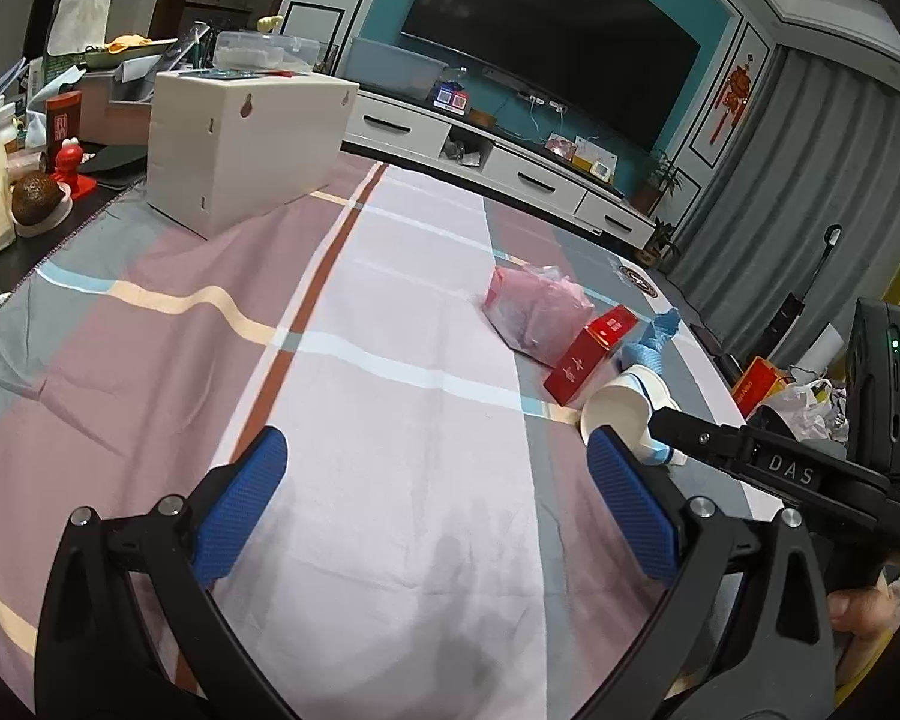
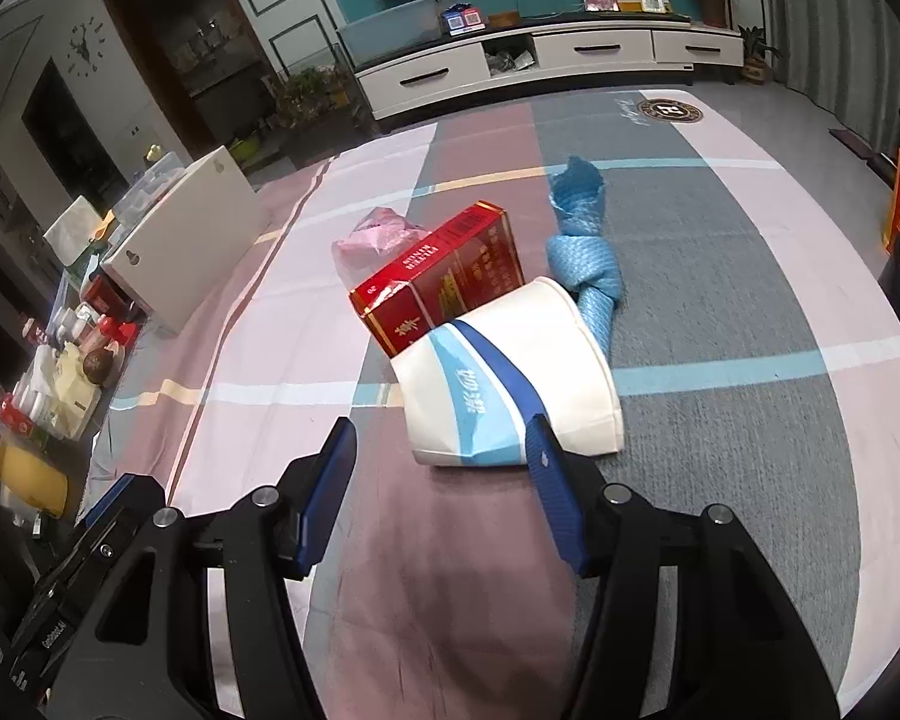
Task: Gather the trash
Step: 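Move both open tools back toward the paper cup and red pack, then grasp the white paper cup with the right tool while the left tool grasps the red cigarette pack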
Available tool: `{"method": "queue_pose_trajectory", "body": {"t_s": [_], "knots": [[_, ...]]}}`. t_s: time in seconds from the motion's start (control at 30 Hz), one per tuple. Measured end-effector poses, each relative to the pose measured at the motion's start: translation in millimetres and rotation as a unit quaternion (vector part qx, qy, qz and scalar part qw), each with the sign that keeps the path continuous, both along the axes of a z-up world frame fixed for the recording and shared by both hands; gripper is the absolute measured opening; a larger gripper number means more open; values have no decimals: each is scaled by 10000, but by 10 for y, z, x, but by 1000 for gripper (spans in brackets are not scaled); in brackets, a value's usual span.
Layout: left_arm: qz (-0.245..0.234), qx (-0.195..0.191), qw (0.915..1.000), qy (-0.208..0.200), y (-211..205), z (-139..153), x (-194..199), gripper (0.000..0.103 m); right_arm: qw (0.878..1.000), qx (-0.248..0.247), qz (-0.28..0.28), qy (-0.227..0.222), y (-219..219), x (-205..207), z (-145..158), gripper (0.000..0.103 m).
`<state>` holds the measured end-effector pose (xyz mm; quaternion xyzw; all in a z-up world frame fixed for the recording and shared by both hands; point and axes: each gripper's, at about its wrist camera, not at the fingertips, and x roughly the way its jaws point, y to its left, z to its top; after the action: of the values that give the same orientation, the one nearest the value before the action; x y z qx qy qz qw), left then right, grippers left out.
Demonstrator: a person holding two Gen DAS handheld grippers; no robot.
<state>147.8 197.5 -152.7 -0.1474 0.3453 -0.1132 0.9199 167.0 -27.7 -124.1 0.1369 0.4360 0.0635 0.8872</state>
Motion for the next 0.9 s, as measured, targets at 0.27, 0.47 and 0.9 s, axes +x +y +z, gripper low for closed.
{"method": "queue_pose_trajectory", "body": {"t_s": [0.27,0.47,0.9], "knots": [[317,-353,9987,-161,93,58,30,100,9989,-234,386,-104,42,114,24,69],[450,-301,9985,-106,66,-20,80,100,9945,-579,823,-296,66,134,64,80],[6,177,9995,-255,-449,-25,63,100,9898,-1138,859,-39,-113,411,-176,93]]}}
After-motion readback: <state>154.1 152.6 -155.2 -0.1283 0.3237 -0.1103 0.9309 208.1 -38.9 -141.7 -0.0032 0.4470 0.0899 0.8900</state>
